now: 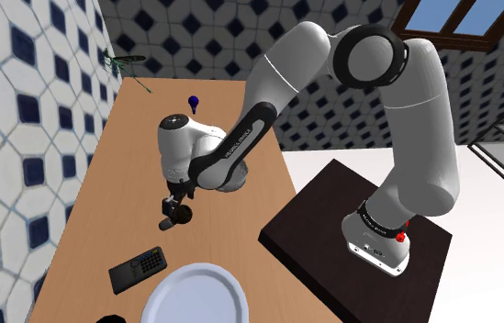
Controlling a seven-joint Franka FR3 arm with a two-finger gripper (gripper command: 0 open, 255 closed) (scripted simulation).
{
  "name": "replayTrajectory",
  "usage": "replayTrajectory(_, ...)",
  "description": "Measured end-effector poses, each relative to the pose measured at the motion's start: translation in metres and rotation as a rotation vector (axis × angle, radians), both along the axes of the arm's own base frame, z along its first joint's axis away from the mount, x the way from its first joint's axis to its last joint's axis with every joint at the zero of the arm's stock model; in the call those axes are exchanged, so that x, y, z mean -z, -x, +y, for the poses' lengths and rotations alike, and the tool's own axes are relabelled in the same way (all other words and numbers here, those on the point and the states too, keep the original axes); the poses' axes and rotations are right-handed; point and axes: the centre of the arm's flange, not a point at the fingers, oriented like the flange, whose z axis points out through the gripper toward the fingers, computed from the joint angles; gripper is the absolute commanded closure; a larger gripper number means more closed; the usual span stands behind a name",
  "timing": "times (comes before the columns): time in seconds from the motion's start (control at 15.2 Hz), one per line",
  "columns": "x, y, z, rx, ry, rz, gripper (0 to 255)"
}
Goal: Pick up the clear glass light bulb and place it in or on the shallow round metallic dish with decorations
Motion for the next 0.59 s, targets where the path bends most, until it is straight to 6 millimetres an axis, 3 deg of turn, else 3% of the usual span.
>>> replayTrajectory(0.4,0.030,0.002,0.001,-0.015,0.000,0.000,0)
replayTrajectory(0.59,0.033,0.002,0.001,-0.016,0.000,0.000,0)
